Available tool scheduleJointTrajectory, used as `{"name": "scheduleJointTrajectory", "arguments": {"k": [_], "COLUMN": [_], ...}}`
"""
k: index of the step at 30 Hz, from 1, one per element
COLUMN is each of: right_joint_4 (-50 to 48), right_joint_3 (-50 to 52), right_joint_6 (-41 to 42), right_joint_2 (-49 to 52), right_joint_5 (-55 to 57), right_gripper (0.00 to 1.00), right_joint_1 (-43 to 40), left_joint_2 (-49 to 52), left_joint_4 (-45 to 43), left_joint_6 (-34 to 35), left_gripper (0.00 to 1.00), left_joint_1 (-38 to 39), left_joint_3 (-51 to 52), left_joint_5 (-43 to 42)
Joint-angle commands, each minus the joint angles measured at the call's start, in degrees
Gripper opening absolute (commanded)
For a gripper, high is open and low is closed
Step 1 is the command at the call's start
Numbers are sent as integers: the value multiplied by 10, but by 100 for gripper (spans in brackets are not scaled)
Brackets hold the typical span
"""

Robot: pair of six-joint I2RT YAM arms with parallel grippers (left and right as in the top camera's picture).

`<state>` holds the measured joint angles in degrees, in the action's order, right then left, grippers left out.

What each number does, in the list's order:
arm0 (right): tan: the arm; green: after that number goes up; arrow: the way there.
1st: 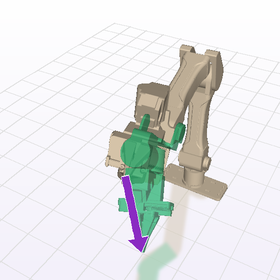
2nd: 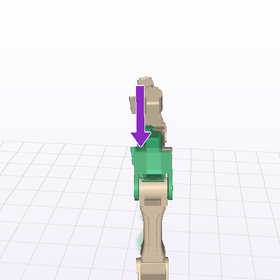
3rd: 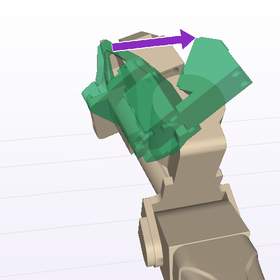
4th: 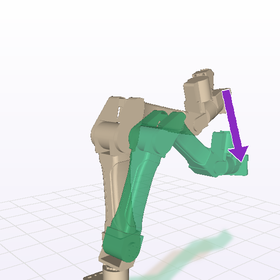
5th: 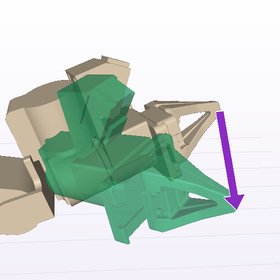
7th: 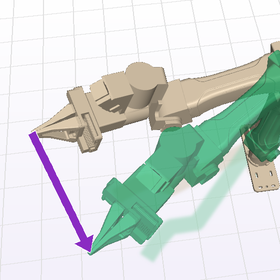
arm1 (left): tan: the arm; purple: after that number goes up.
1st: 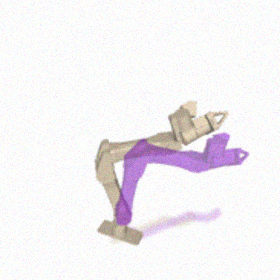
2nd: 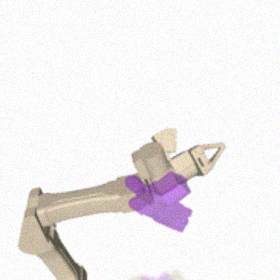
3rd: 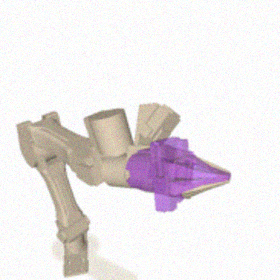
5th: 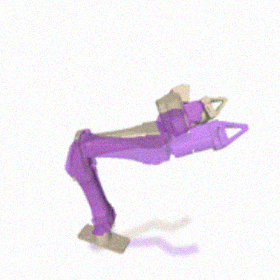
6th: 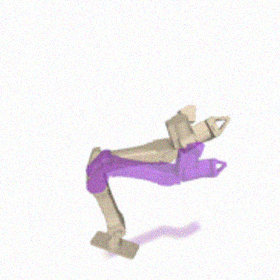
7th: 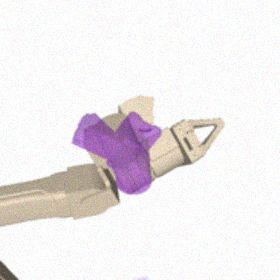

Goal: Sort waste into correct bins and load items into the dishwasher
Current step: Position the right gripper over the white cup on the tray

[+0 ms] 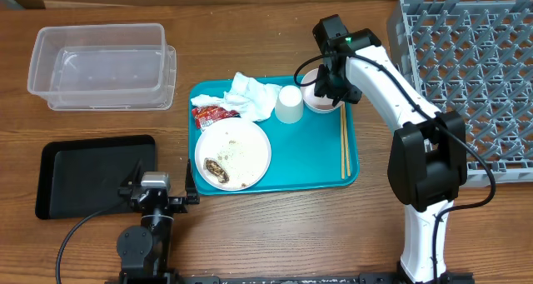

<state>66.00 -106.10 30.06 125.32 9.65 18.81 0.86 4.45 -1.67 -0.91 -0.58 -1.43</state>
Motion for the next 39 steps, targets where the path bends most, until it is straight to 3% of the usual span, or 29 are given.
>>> {"name": "scheduleJointTrajectory", "arguments": {"k": [1, 10, 13, 16, 20, 26, 29, 33, 39], "right_joint_4": [-4, 3, 6, 24, 57, 100, 81, 63, 12], "right_joint_3": [0, 0, 0, -7, -41, -103, -106, -90, -45], "right_joint_6": [32, 30, 29, 30, 27, 5, -94, -139, -140], "right_joint_2": [8, 21, 21, 16, -4, -50, -62, -61, -56], "right_joint_5": [30, -23, -49, -60, -61, -90, -203, -221, -118], "right_gripper": [58, 57, 48, 27, 25, 40, 87, 94, 100], "right_joint_1": [-19, -57, -58, -58, -58, -55, -40, -5, 66], "left_joint_2": [-6, -6, -6, -6, -6, -6, -6, -6, -6], "left_joint_4": [0, 0, 0, 0, 0, 0, 0, 0, 0], "left_joint_6": [4, 4, 4, 4, 4, 4, 4, 4, 4], "left_gripper": [100, 100, 100, 100, 100, 100, 100, 100, 100], "left_joint_1": [-6, -6, -6, -6, -6, -6, -6, -6, -6], "left_joint_3": [3, 3, 3, 3, 3, 3, 3, 3, 3], "left_joint_5": [4, 3, 3, 3, 3, 4, 3, 3, 4]}}
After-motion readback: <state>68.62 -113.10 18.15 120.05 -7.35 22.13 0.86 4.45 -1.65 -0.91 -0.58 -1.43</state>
